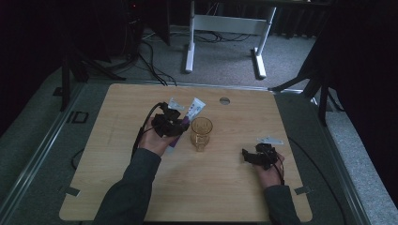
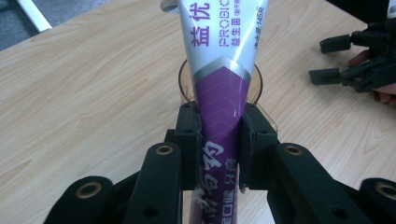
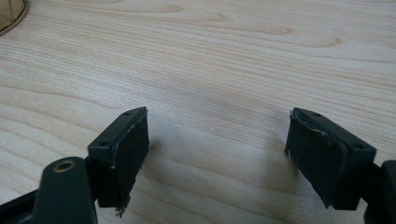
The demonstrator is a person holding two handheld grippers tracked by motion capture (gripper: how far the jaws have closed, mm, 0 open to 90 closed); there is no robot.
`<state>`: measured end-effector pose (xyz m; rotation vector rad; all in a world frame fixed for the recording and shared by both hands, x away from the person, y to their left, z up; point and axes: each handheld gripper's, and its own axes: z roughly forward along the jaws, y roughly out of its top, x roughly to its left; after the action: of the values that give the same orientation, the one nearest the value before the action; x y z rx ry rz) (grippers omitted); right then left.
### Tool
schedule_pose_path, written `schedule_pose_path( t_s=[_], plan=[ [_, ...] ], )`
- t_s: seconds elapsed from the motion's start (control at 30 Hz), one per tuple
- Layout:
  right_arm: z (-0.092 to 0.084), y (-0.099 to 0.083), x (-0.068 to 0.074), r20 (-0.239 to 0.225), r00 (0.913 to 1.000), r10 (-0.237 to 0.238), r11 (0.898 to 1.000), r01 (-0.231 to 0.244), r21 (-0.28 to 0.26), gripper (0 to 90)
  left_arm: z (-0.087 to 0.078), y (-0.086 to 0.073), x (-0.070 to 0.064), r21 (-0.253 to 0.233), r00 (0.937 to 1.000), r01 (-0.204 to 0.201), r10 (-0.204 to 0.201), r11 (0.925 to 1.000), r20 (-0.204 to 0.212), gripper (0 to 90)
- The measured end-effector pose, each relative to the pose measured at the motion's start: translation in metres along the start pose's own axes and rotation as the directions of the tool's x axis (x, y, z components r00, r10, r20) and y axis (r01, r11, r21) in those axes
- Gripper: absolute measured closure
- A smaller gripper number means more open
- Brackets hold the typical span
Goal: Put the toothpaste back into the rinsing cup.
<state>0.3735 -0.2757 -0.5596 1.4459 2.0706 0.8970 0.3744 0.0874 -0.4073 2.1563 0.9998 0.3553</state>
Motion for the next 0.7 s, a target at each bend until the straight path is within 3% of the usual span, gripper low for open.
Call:
schedule_pose_path(
  t_s=[0.3,0.7],
  plan=[
    [0.0,0.0,0.0,0.0,1.0,0.001,1.0,-0.001,0.0,21.0,0.0001,-0.0001,0.0004,-0.041,1.0,0.002,-0.001,0.9992,0.009,72.7],
    [0.0,0.0,0.0,0.0,1.0,-0.001,1.0,0.001,0.0,21.0,0.0023,-0.0033,0.0065,-0.088,0.9989,0.044,-0.042,0.9952,0.021,72.6]
  ],
)
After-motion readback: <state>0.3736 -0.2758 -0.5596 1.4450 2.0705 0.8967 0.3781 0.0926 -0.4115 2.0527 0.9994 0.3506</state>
